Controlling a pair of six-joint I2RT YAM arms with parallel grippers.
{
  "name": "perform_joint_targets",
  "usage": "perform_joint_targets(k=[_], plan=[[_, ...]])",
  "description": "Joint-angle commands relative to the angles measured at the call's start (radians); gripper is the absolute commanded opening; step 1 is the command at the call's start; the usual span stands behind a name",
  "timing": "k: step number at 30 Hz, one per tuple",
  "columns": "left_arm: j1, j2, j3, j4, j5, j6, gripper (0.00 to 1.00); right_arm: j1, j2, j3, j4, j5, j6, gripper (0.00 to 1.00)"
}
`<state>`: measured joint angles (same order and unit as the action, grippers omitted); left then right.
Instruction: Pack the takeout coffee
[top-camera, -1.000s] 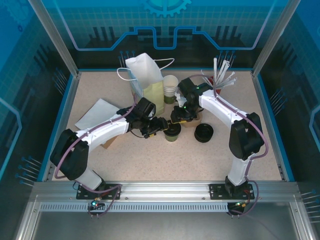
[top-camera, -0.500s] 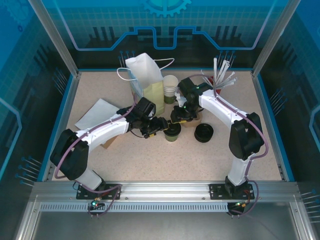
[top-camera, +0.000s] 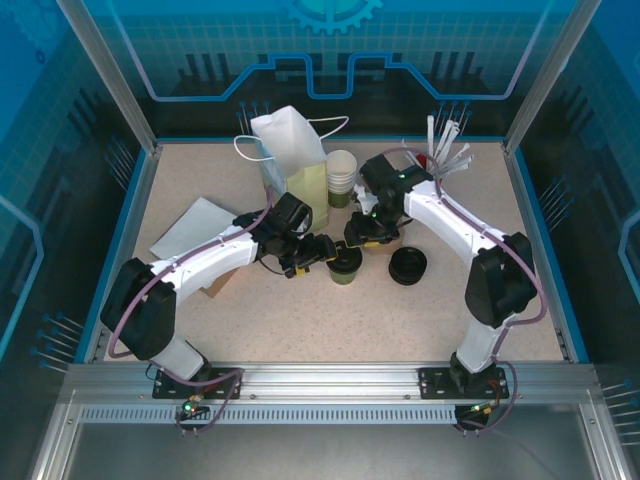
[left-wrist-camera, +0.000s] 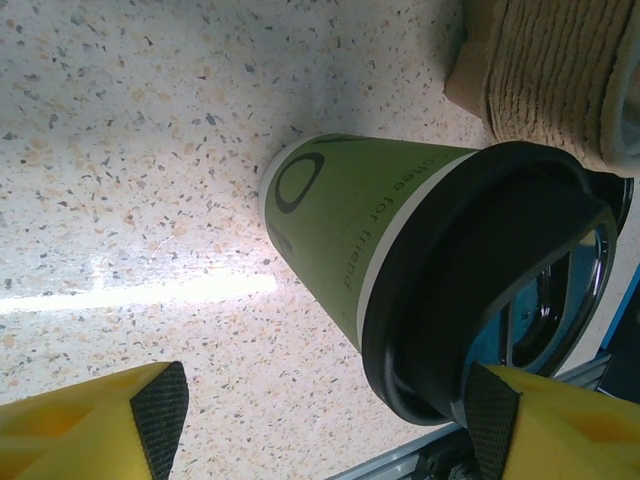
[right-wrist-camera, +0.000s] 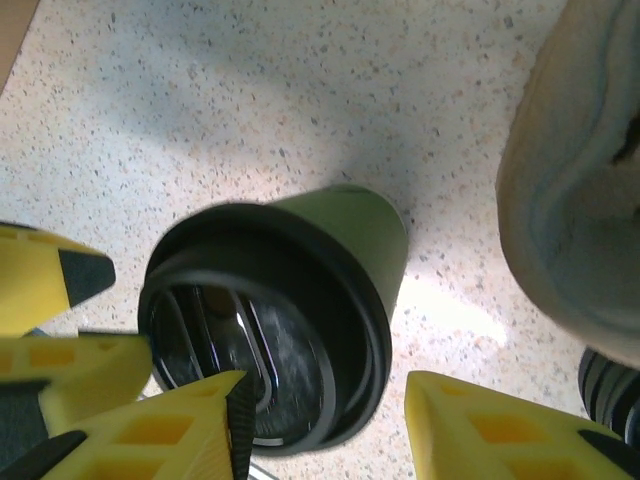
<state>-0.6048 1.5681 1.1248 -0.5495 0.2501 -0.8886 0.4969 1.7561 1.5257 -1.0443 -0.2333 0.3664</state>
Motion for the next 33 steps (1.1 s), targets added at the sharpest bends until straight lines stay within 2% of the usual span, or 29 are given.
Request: perform_joint_targets(k=[1,14,33], plan=[[0.001,-0.006,0.015,-0.025,0.037,0.005,0.77,0.008,-0.048,-0.052,-0.015,-0.021,0.023,0.45],[0.001,0.041,-0.006,-0.01,0.037,0.015,0.76,0.015,-0.034,-0.132,0.015,-0.028,0.042,0.43],[0.001,0.032,-0.095,-0.033,0.009,0.002,0.73,0.035,0.022,-0.189,-0.072,0.047,0.026,0.39]])
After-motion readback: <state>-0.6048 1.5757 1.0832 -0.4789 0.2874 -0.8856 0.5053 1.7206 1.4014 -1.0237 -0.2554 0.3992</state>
